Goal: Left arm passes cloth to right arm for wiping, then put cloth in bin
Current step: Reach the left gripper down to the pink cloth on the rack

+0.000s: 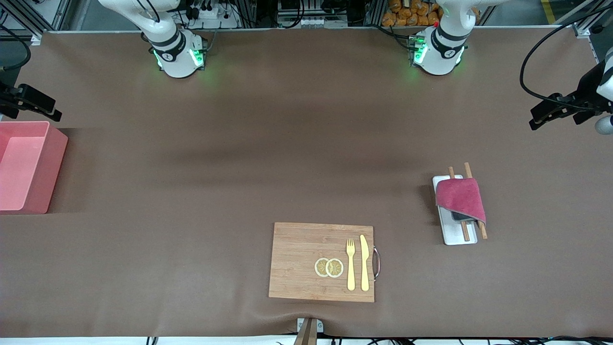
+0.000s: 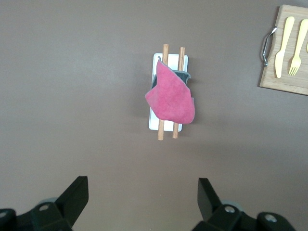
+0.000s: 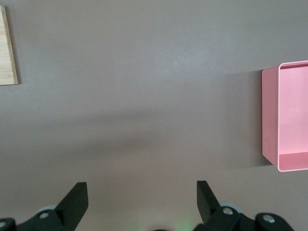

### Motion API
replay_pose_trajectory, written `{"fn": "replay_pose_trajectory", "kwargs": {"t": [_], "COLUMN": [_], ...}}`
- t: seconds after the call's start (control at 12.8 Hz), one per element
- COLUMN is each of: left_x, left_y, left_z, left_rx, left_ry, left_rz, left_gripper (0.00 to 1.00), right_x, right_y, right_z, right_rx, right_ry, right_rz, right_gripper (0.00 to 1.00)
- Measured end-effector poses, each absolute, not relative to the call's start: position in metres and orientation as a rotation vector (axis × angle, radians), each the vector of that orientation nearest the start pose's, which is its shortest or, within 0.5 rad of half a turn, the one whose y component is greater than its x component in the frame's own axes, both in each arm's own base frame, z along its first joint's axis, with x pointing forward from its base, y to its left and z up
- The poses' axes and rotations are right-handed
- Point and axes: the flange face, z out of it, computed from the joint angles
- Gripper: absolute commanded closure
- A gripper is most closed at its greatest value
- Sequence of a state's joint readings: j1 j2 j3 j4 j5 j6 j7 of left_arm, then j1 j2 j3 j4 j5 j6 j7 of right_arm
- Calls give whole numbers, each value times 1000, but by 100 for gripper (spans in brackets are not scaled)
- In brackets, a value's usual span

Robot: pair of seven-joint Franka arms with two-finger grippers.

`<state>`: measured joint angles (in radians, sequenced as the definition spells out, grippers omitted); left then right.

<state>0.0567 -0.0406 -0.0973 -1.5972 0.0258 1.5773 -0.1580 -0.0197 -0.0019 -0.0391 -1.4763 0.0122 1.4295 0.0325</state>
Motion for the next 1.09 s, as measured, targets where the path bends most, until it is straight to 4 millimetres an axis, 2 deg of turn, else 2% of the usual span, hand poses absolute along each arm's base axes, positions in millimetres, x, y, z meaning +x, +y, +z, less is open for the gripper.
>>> {"fn": "replay_pose_trajectory", "kwargs": {"t": [0.39,0.62,0.86,0.94,1.09], "left_x": [542,547,556,560,572], "left_y": [-14,-7,-4,-1,10], "left_z": [634,620,591,574,528], "left_rx": [-3108,-3108,-3106,-3106,-3108], "left_ry": [-201,-197,-195,-200,-226], "left_rz": [-25,23,84,94,75], "left_gripper": [0,0,0,0,0], "right_x": [538,538,538,538,538], "right_y": [-30,-30,-30,-30,-30], "right_z": [657,657,657,657,657], "right_rx": [-3125,-3125,-3125,-3125,-3125], "right_ry": [140,141,141,141,140], "right_rz": [70,70,70,70,70], "right_gripper": [0,0,0,0,0]}}
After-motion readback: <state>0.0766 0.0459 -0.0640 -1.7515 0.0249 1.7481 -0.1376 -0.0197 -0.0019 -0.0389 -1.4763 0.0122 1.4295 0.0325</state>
